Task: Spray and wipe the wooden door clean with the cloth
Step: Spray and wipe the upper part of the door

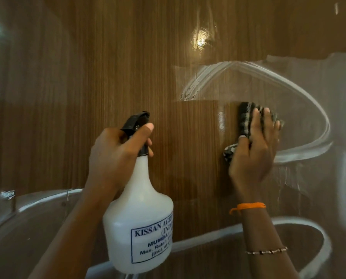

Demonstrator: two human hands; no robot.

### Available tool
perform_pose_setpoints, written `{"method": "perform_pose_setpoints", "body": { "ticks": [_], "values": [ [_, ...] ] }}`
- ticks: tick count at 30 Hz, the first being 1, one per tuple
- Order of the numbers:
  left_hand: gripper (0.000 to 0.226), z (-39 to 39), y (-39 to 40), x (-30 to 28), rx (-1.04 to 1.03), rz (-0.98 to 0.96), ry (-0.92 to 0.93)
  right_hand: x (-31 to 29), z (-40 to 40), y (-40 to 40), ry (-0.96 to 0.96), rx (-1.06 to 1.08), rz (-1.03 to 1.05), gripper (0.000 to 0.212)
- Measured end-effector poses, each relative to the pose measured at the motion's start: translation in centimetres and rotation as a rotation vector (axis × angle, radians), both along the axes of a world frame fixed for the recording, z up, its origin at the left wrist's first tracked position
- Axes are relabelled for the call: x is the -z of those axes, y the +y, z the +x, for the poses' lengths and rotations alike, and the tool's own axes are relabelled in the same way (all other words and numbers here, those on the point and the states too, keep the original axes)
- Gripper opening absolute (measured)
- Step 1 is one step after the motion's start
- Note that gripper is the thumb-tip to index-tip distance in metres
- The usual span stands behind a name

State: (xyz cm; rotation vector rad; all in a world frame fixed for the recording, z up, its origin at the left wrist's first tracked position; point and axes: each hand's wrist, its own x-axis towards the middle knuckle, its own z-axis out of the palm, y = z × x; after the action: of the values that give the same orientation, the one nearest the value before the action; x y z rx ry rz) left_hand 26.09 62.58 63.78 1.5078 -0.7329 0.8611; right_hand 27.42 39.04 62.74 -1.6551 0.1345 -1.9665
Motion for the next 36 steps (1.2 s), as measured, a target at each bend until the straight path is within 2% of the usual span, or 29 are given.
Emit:
{"method": "perform_pose_setpoints", "body": {
  "ticks": [2, 3, 8, 11, 14, 21, 23, 25, 28, 30, 33, 36],
  "values": [
    [0.042, 0.1, 0.5, 0.0, 0.004, -0.011, 0.001, -0.6, 0.5, 2.5, 0.009, 0.055, 0.075, 0.059],
    [0.042, 0.1, 0.7, 0.0, 0.004, -0.010, 0.000, -0.9, 0.7, 4.0, 0.012, 0.096, 0.026, 0.059],
    [0.042, -0.1, 0.9, -0.4, -0.002, -0.019, -0.006, -3.7, 1.6, 9.1, 0.012, 0.062, -0.629, 0.053],
    [0.040, -0.3, 0.4, -0.8, 0.021, -0.017, -0.013, -5.0, 1.4, 8.5, 0.039, 0.100, -0.769, 0.053],
    [0.042, -0.3, -0.5, -1.0, 0.038, 0.016, -0.035, -5.5, 1.2, 5.6, 0.068, 0.187, -0.727, 0.055],
    [0.043, 0.4, -0.8, -0.4, 0.098, 0.014, -0.020, -4.7, 0.2, -1.7, 0.058, 0.100, 0.000, 0.059],
    [0.043, 0.4, -0.6, -0.3, 0.103, 0.011, -0.025, -4.4, 0.2, -0.5, 0.045, 0.066, 0.065, 0.060],
    [0.043, 0.3, -0.5, -0.5, 0.110, 0.013, -0.027, -4.4, 0.3, 1.9, 0.037, 0.069, -0.057, 0.058],
    [0.046, 0.1, -0.7, -0.7, 0.105, 0.000, -0.022, -5.6, 1.2, 6.1, 0.025, 0.080, -0.473, 0.056],
    [0.044, 0.2, -1.0, -0.7, 0.091, -0.018, -0.019, -7.5, 1.6, 7.8, 0.018, 0.076, -0.653, 0.055],
    [0.044, 0.2, -1.9, -0.4, 0.082, -0.024, -0.016, -10.1, 1.6, 7.4, 0.060, 0.121, -0.726, 0.055],
    [0.048, 0.1, -3.3, -0.2, 0.087, 0.001, -0.017, -11.3, 1.1, 4.3, 0.073, 0.169, -0.686, 0.056]
  ]
}}
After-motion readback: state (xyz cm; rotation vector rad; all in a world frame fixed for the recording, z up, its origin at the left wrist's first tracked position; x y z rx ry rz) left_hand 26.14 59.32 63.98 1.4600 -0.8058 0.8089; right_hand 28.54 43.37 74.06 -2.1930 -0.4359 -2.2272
